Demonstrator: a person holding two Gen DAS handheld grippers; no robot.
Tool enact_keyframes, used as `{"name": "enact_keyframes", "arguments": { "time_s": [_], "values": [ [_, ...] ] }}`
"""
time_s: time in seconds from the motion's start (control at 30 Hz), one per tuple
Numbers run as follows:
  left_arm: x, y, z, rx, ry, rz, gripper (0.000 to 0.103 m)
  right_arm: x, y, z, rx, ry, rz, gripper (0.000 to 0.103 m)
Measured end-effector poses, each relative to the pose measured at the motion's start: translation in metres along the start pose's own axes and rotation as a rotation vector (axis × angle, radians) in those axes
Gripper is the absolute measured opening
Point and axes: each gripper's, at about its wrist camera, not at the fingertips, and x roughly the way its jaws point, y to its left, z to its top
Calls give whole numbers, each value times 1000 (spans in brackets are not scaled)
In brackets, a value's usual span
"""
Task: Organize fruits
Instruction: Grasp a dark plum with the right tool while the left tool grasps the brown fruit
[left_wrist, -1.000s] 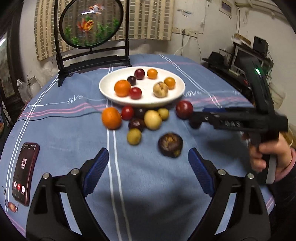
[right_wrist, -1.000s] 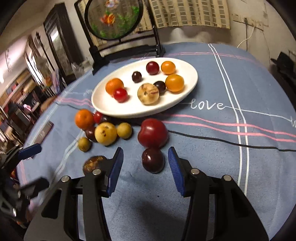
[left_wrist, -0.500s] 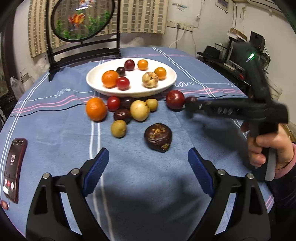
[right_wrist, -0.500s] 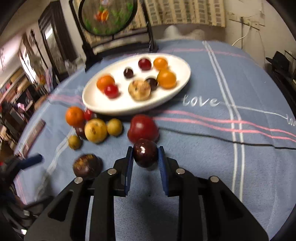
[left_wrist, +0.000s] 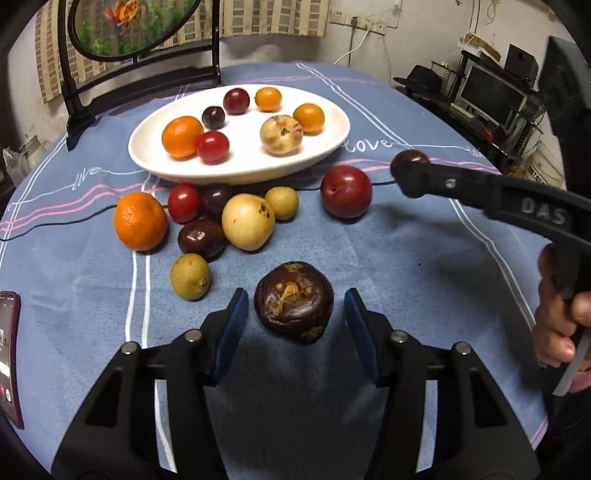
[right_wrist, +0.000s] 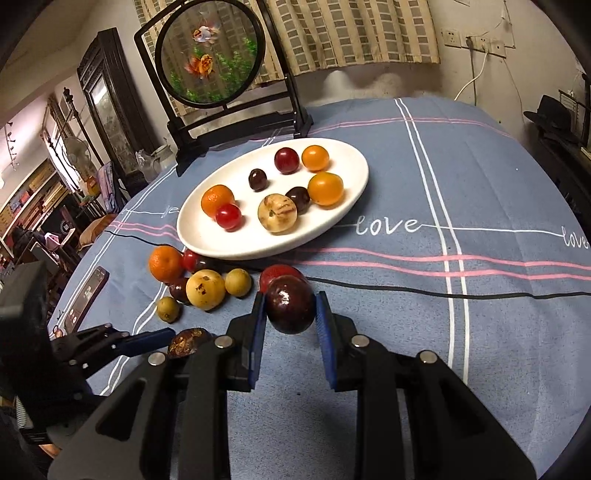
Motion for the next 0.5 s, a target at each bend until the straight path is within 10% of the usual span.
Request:
{"name": "enact_keyframes", "arguments": {
  "time_s": [0.5],
  "values": [
    [4,-1,-1,-17,19,-5,46,-2,-3,1,14,-5,1,27]
  ]
}}
